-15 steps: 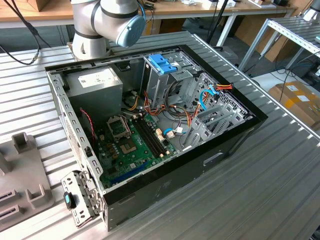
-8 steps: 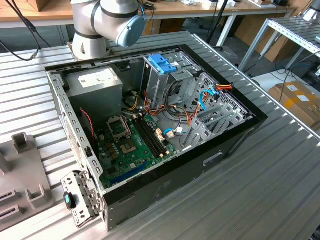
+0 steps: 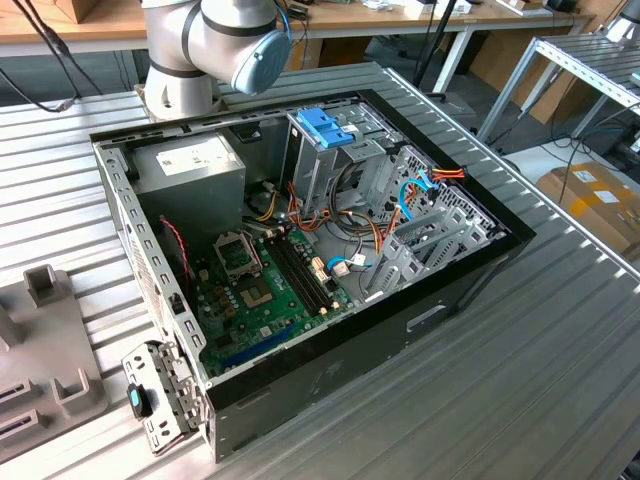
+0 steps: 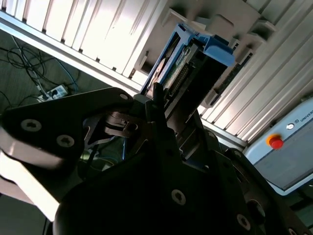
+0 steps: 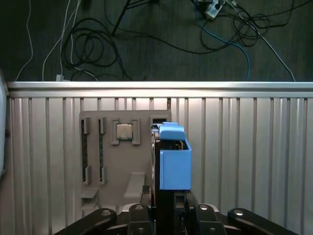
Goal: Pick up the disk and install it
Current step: 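Pick up the disk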
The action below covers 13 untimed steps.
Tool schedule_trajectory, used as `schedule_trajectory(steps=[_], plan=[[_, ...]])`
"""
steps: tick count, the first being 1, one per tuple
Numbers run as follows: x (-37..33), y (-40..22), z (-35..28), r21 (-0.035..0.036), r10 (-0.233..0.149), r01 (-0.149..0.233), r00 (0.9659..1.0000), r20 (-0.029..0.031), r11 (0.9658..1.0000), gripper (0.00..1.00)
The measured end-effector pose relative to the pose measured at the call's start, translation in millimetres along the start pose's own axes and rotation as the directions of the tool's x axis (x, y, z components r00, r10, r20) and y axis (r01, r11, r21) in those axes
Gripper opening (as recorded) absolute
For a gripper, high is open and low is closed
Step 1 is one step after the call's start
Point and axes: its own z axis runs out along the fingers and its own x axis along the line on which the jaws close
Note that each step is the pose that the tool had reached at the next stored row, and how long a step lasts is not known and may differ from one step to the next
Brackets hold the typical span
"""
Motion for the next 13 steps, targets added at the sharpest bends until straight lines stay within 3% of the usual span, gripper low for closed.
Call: schedule_trajectory(steps=[6, 8, 13], plan=[[0.3, -0.5, -16.8, -0.0002, 0.0, 0.0, 1.0, -0.0001, 1.0, 0.35], [0.4, -0.7, -25.1, -0.0001, 0.0, 0.0, 1.0, 0.0, 1.0, 0.35], [0.4, -0.8, -26.7, 0.0, 0.0, 0.0, 1.0, 0.0, 1.0, 0.35]])
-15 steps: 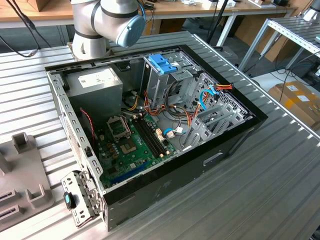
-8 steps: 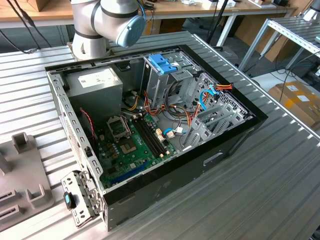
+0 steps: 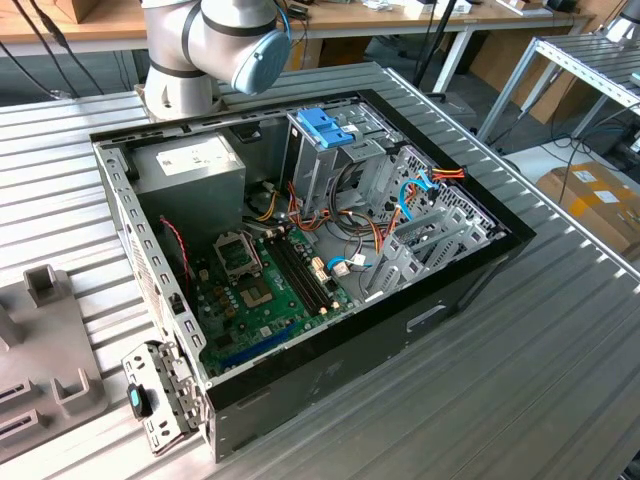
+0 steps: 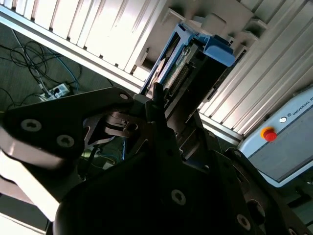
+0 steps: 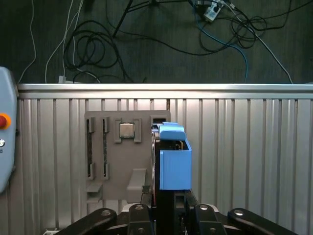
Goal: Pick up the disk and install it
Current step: 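Pick up the disk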
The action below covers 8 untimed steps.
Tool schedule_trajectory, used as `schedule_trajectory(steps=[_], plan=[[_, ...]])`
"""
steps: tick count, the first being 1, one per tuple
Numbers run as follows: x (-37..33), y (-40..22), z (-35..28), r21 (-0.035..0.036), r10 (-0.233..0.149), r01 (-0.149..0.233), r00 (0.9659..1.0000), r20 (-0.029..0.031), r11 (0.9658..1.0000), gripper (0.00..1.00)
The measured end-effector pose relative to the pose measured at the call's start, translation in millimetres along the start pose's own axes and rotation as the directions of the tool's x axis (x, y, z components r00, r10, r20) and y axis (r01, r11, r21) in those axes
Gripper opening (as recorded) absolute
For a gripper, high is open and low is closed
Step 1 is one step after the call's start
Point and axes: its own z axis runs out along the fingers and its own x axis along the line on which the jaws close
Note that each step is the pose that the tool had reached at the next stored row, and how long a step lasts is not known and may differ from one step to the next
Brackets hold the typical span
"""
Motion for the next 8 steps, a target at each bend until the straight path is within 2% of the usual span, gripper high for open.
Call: schedule_trajectory(steps=[8], plan=[[0.2, -0.2, -7.9, 0.0, 0.0, 0.0, 1.0, 0.0, 1.0, 0.35]])
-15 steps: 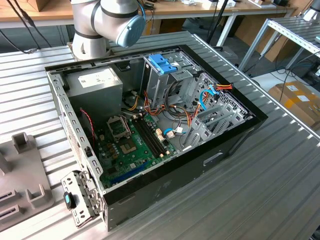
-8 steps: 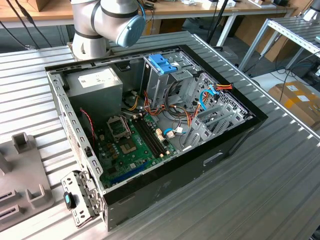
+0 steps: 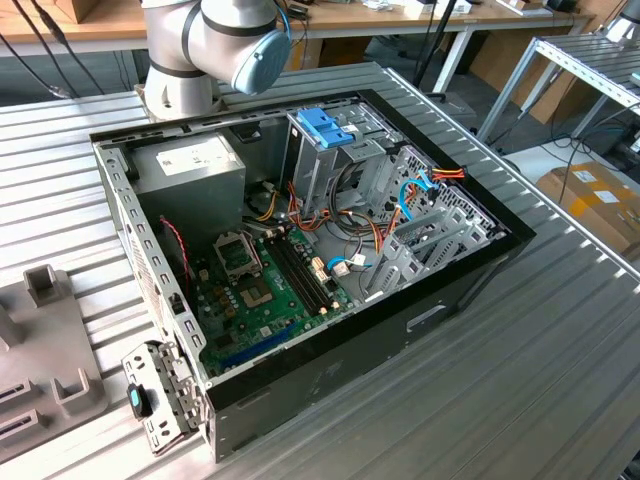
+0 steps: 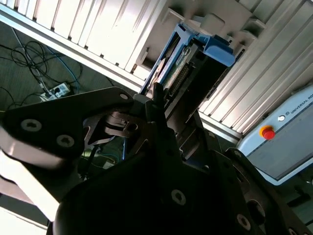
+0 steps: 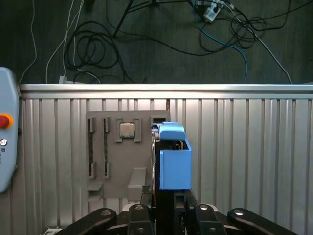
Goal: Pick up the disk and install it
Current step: 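Pick up the disk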
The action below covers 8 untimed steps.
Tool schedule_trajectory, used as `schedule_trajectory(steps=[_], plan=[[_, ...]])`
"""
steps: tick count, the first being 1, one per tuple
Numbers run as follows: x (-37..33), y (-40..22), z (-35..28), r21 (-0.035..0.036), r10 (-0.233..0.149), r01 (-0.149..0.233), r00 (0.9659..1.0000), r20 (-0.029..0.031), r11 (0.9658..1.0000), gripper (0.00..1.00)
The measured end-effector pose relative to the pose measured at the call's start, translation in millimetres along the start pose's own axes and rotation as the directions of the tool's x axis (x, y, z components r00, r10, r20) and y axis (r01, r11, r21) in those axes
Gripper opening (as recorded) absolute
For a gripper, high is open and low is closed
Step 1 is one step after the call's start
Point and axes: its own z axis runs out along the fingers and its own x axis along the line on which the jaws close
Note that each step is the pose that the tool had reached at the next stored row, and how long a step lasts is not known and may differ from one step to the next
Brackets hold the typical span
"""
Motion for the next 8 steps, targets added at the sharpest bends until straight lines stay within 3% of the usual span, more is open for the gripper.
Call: schedule_trajectory(steps=[8], plan=[[0.0, 0.0, -0.7, 0.0, 0.0, 0.0, 1.0, 0.0, 1.0, 0.35]])
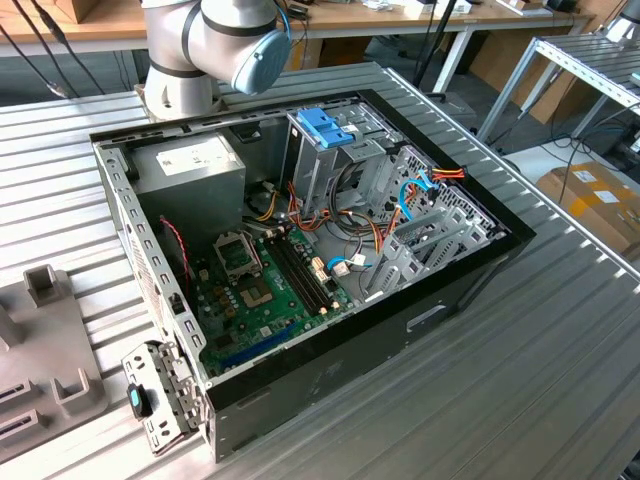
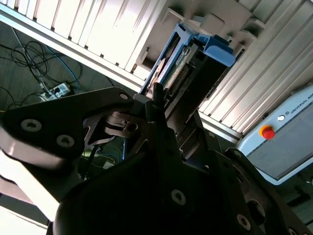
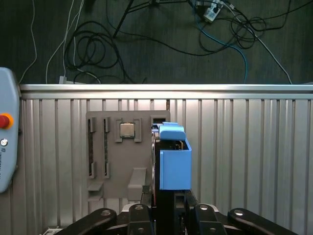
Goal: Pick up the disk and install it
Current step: 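Pick up the disk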
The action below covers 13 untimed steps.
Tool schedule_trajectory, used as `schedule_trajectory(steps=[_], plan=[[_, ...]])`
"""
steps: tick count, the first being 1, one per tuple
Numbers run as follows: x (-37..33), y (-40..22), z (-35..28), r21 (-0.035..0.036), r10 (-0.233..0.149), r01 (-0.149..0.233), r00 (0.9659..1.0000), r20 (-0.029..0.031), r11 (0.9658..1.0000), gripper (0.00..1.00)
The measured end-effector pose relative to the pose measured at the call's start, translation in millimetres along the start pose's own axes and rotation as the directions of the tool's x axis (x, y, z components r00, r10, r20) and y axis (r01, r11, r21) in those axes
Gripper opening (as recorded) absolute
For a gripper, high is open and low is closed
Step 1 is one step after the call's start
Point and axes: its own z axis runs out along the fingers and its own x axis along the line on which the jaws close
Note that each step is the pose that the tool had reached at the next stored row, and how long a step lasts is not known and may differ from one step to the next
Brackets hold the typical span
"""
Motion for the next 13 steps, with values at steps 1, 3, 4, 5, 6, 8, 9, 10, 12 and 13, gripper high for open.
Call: schedule_trajectory(steps=[1, 3, 4, 5, 6, 8, 9, 10, 12, 13], plan=[[0.0, 0.0, 0.0, -0.0001, 0.0, 0.0, 1.0, 0.0, 1.0, 0.35], [0.0, 0.0, -0.1, 0.0, 0.0, 0.0, 1.0, 0.0, 1.0, 0.35], [0.0, -0.1, 0.0, 0.0001, 0.0, 0.0, 1.0, 0.0, 1.0, 0.35], [-0.1, -0.3, 0.0, 0.0002, 0.0, 0.0, 1.0, 0.0001, 1.0, 0.35], [0.0, -0.9, -0.1, 0.0, 0.0, 0.0, 1.0, 0.0, 1.0, 0.35], [0.0, -2.9, 0.0, 0.0, 0.0, 0.0, 1.0, 0.0, 1.0, 0.35], [0.0, -3.7, 0.0, 0.0, 0.0, 0.0, 1.0, 0.0, 1.0, 0.35], [0.0, -4.9, 0.0, -0.0001, 0.0, 0.0, 1.0, 0.0, 1.0, 0.35], [0.0, -7.3, 0.1, 0.0, 0.0, 0.0, 1.0, 0.0, 1.0, 0.35], [0.0, -8.5, 0.1, 0.0, 0.0, 0.0, 1.0, 0.0, 1.0, 0.35]])
